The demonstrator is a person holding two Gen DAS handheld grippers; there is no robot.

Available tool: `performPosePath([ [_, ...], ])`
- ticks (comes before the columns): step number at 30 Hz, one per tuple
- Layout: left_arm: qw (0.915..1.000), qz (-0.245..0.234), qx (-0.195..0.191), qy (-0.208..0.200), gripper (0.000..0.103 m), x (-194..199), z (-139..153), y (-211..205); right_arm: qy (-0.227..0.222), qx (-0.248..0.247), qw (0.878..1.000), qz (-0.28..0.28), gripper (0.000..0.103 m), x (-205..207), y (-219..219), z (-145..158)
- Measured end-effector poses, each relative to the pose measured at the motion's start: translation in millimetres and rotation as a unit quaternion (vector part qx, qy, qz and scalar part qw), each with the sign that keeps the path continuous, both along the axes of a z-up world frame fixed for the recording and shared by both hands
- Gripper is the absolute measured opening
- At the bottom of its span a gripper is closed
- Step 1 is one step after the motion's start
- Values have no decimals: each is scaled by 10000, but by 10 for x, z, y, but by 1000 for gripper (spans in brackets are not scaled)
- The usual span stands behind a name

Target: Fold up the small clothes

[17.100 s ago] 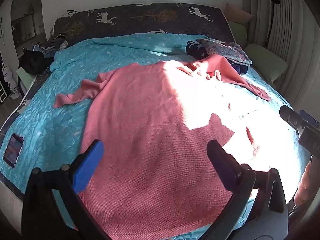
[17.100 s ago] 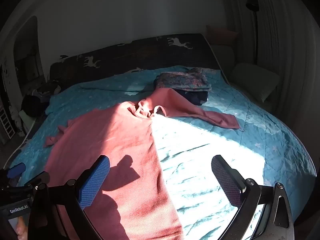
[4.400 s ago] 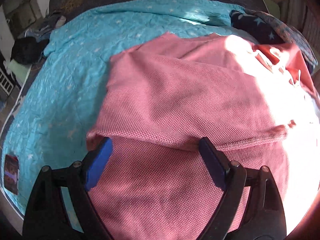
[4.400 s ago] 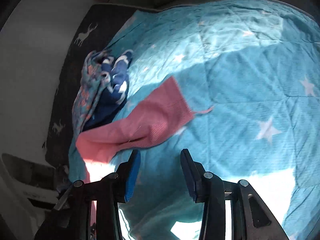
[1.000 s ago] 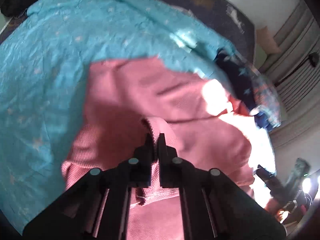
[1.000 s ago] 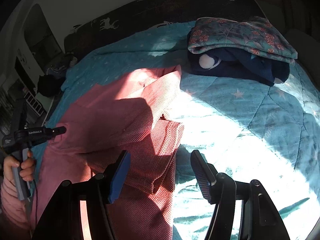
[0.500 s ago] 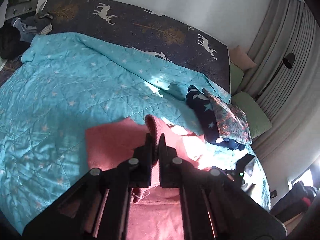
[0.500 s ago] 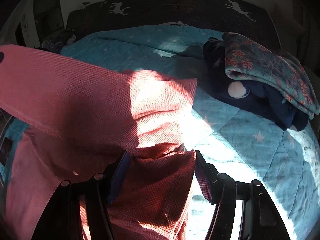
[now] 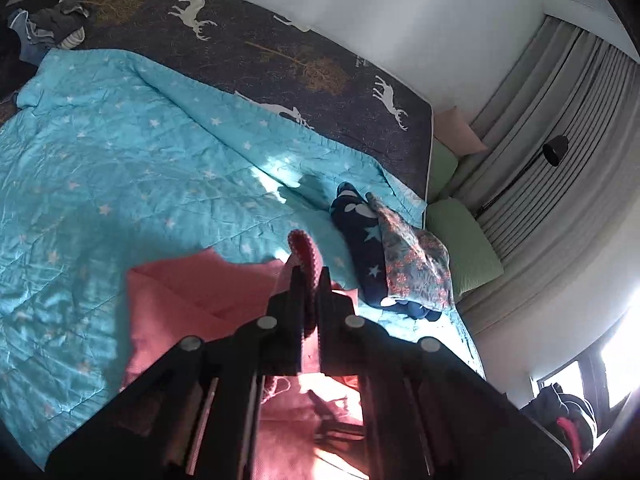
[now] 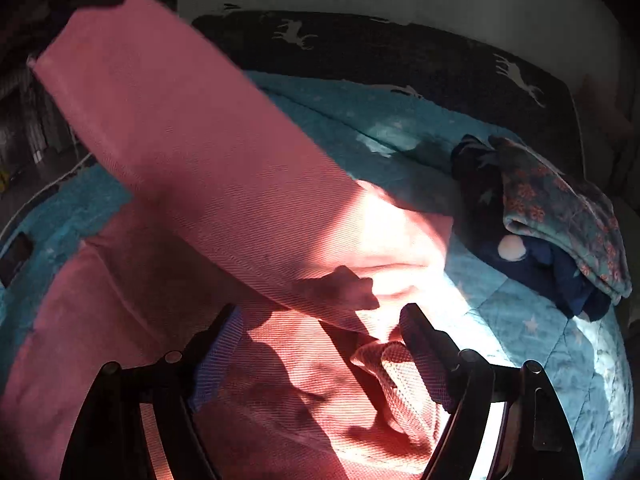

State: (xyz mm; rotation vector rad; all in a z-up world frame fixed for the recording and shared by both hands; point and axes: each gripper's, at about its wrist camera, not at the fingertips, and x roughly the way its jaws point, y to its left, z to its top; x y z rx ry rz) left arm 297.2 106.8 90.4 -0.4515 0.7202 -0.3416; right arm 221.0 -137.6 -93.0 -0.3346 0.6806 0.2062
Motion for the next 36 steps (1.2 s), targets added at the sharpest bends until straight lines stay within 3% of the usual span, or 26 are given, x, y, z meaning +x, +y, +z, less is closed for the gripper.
performPosePath([
  [3,10000,-4,-65,7,6,-14,62,1,-415,-704,9953,-528,83,154,207,-153],
  [5,10000,38,-57,17,6,-38,73,33,-380,-990,9879,-1132,82,350,111,-228],
  [8,9999,101,94,104,6,-37,-23,58,11,-218,9818,-1888,81,465,-426,-159],
  [11,9992,130,36,382,6,44,-236,88,27,314,9699,-2415,81,411,-1030,-23],
  [15,9956,48,-122,933,6,151,-634,54,363,1652,9519,-2554,81,281,-1707,76],
  [17,9946,37,-25,1037,6,165,-763,24,580,2329,9379,-2505,81,280,-1922,34],
  [19,9928,123,152,1179,6,170,-907,21,729,2680,9299,-2412,81,240,-1995,-29],
  [25,9871,280,-94,1574,6,126,-1271,273,533,1879,9609,-1961,80,82,-1714,-132],
  [31,9848,278,-122,1712,6,53,-1441,315,561,1709,9636,-1976,81,109,-1735,-183],
  [36,9833,369,-36,1781,6,-42,-1591,400,872,1361,9759,-1469,81,-37,-1731,-168],
])
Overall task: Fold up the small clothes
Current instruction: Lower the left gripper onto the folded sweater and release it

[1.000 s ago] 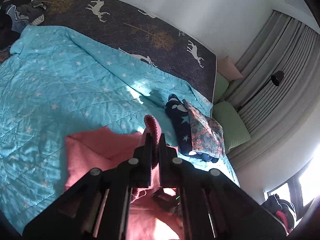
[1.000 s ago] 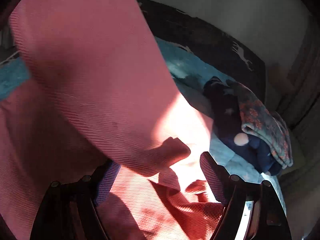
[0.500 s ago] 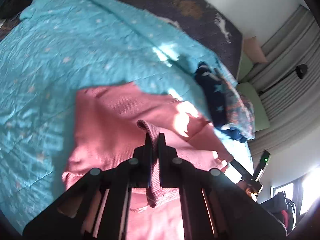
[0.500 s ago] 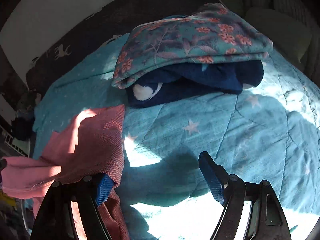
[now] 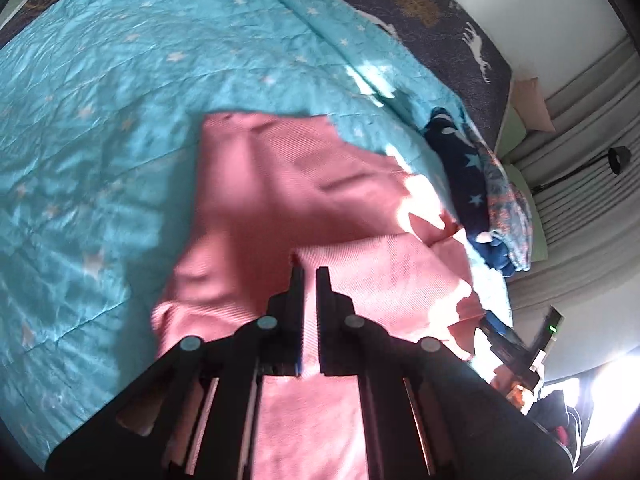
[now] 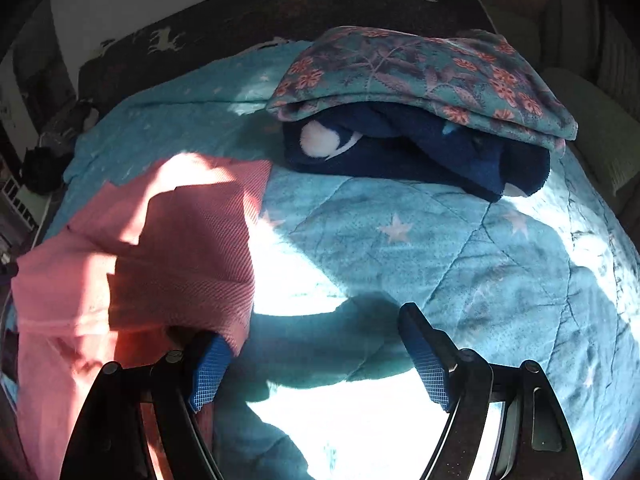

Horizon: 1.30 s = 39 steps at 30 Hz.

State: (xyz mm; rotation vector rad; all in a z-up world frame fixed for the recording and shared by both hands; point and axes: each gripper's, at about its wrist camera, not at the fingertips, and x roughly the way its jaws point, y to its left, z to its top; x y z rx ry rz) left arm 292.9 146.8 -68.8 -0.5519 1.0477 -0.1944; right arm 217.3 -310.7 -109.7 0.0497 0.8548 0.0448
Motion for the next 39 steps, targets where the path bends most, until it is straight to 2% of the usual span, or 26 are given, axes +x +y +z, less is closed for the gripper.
performPosePath([
  [4,9995,252,-54,156,6,-45,-130,168,-125,30,9999,78,82,-274,-127,149],
  [8,9998,59,-152,114,9,-68,-151,94,-465,198,9987,12,82,-383,-163,387],
  [10,9996,-144,-156,177,37,-46,-185,-21,-579,259,9979,147,82,-275,-95,481],
  [12,9992,-334,-51,193,46,-11,-235,-155,-619,200,9976,223,82,-142,57,545],
  [16,9982,-370,342,330,46,148,-392,-348,-617,201,9965,520,82,46,349,551],
  [17,9981,-316,447,297,41,178,-416,-363,-626,177,9962,580,82,58,408,545],
  [18,9976,-295,571,242,15,179,-415,-373,-631,130,9960,627,82,82,455,537],
  [19,9973,-377,595,194,6,183,-396,-380,-637,77,9959,641,82,114,484,531],
  [21,9983,-391,403,144,5,149,-321,-359,-605,28,9964,588,82,193,486,499],
  [23,9983,-311,443,-215,5,57,-81,-291,-533,49,9975,469,82,308,441,486],
  [25,9962,-145,624,-596,5,-16,157,-185,-491,61,9981,371,82,408,417,500],
  [26,9930,-84,846,-817,5,-45,284,-130,-481,47,9983,334,82,454,422,521],
  [28,9880,-261,1119,-1031,6,-49,376,-80,-494,28,9983,315,82,505,455,555],
  [30,9906,-490,1005,-786,6,-2,265,-70,-492,105,9981,365,82,514,494,554],
  [32,9907,-496,1183,-457,7,61,107,-107,-458,119,9979,439,82,502,548,506],
  [35,9890,-417,1414,-110,14,102,-183,-128,-300,-49,9983,489,82,469,616,357],
  [37,9904,-324,1344,61,22,118,-317,-84,-222,-167,9984,495,82,415,613,271],
  [39,9910,-305,1299,100,22,124,-362,-63,-129,-179,9984,522,82,343,562,198],
])
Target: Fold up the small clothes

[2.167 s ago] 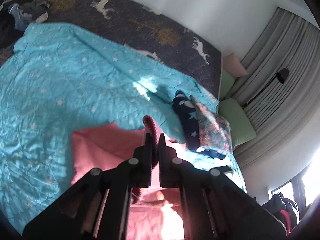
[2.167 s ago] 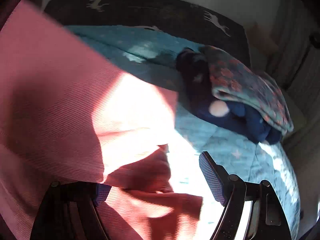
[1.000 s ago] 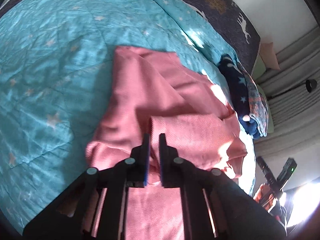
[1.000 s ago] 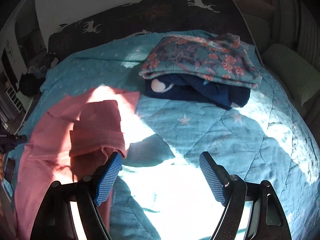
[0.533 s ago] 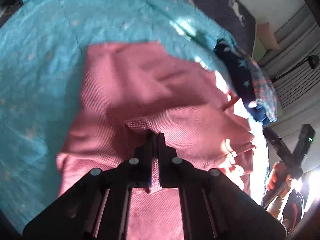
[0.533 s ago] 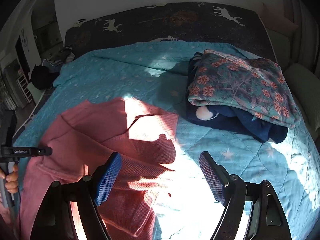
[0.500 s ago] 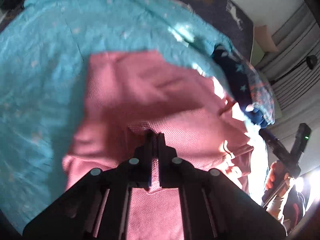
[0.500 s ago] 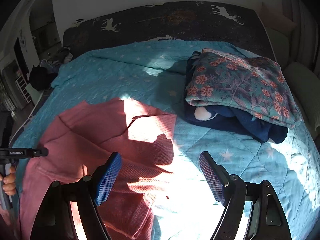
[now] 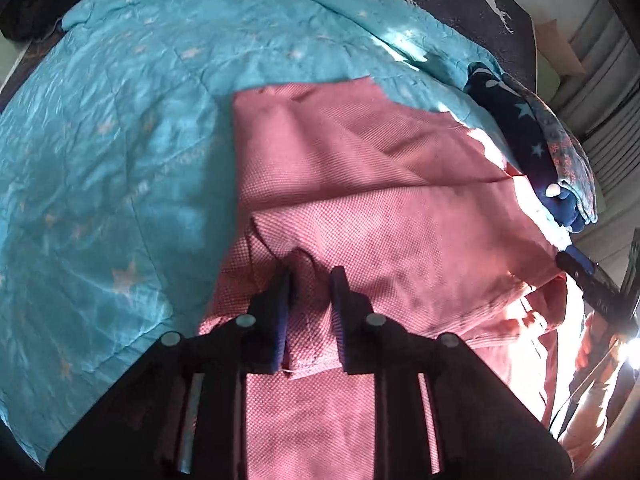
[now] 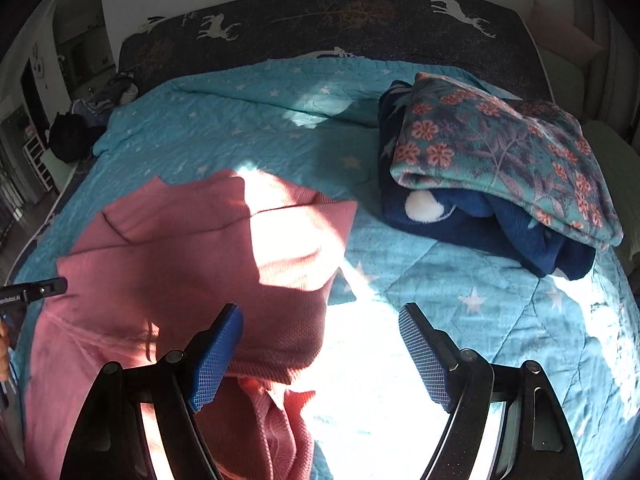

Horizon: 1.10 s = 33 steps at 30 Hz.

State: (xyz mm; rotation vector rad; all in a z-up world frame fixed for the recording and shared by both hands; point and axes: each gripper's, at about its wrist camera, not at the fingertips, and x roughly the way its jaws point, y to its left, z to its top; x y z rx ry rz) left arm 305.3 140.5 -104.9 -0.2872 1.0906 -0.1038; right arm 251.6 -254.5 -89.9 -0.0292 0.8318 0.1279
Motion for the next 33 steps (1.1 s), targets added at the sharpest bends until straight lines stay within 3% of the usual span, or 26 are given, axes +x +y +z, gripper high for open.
performPosePath([
  [2,9999,-21,112,-48,21,10,4,-8,94,-14,10000,8,82,-56,-63,-76],
  [3,9995,-41,291,-86,8,2,17,-43,156,-53,9999,-4,82,-70,-91,-117],
  [7,9865,258,1569,-392,7,-23,136,-56,87,-669,9960,-585,83,-103,-221,-189],
  [8,9854,348,1622,-385,7,-22,154,-8,68,-810,9932,-830,83,-128,-272,-174],
  [9,9877,375,1469,-377,7,-62,174,59,65,-727,9931,-917,83,-172,-335,-153],
  [12,9946,141,901,-486,7,-337,245,163,160,253,9967,-757,83,-437,-562,-95],
  [14,9954,-52,793,-535,18,-554,245,153,180,621,9960,-613,83,-687,-652,-85],
  [16,9971,-181,543,-509,40,-839,174,160,122,728,9963,-448,83,-969,-701,-95],
  [18,9982,-254,375,-395,46,-1016,80,150,154,844,9961,-194,83,-1233,-687,-133],
  [22,9996,-40,255,-101,46,-1406,-170,237,370,1068,9933,256,83,-1577,-622,-228],
  [24,9997,84,-30,-220,46,-1624,-159,298,457,1300,9897,389,83,-1735,-631,-261],
  [26,9992,43,-322,-211,46,-1816,-159,326,513,1593,9845,534,83,-1918,-664,-296],
  [29,9988,-189,-391,-240,45,-2081,-174,244,551,1855,9790,637,83,-2174,-716,-361],
  [30,9987,-227,-358,-286,39,-2162,-172,216,571,1910,9779,635,83,-2242,-731,-386],
  [31,9986,-235,-362,-299,23,-2240,-168,218,595,1964,9767,623,83,-2314,-747,-411],
  [33,9980,-165,-565,-230,8,-2348,-175,242,614,2119,9733,637,82,-2469,-789,-459],
])
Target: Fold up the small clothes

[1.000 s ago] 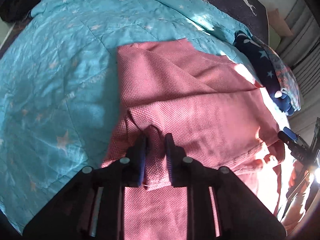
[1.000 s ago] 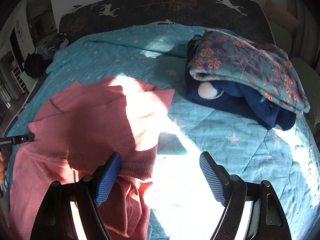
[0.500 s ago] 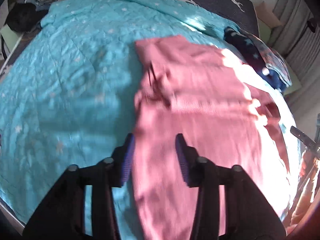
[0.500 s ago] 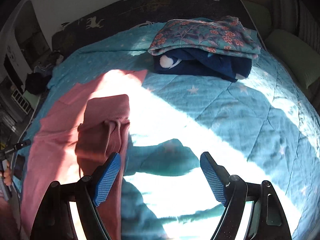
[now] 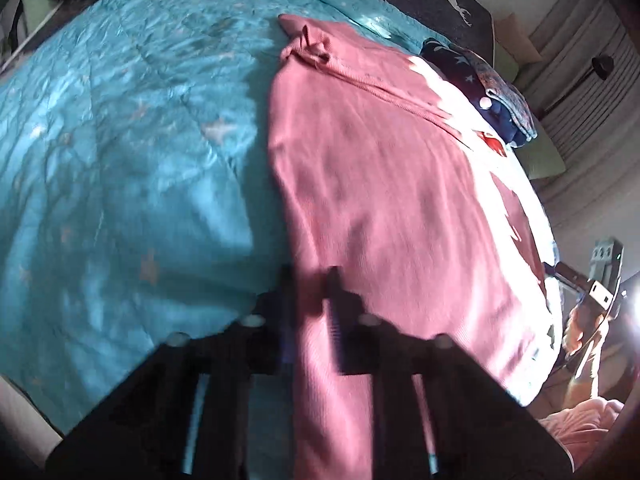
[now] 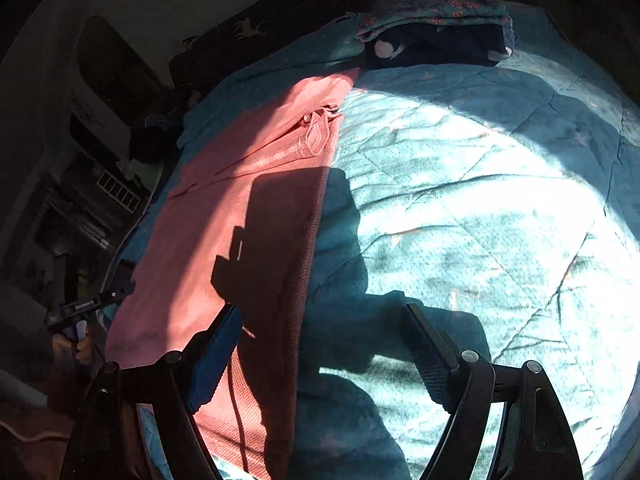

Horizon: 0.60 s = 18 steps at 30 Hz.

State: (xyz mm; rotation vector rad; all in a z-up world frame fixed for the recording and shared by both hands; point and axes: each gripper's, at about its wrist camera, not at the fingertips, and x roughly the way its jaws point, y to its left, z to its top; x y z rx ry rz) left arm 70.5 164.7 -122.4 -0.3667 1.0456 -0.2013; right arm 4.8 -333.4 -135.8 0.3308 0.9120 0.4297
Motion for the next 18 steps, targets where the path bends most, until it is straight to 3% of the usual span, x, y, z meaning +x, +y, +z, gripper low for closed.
performPosePath([
  [3,9995,133,-292,48,5,-222,-24,19,-31,301,9995,51,75,-255,-36,-32],
  [8,9999,115,-100,-15,7,-568,19,-101,79,629,9978,176,56,-630,-94,-150],
  [10,9998,137,-136,-30,24,-668,0,-109,85,852,9962,174,56,-742,-120,-204],
  [13,9993,180,-301,-108,37,-713,-16,-100,70,1118,9936,136,56,-759,-145,-225],
  [17,9994,257,-164,-154,36,-737,-24,-141,133,1349,9902,340,57,-633,-19,-232],
  [18,9994,277,-128,-178,20,-754,-19,-143,173,1369,9896,398,57,-603,43,-244],
])
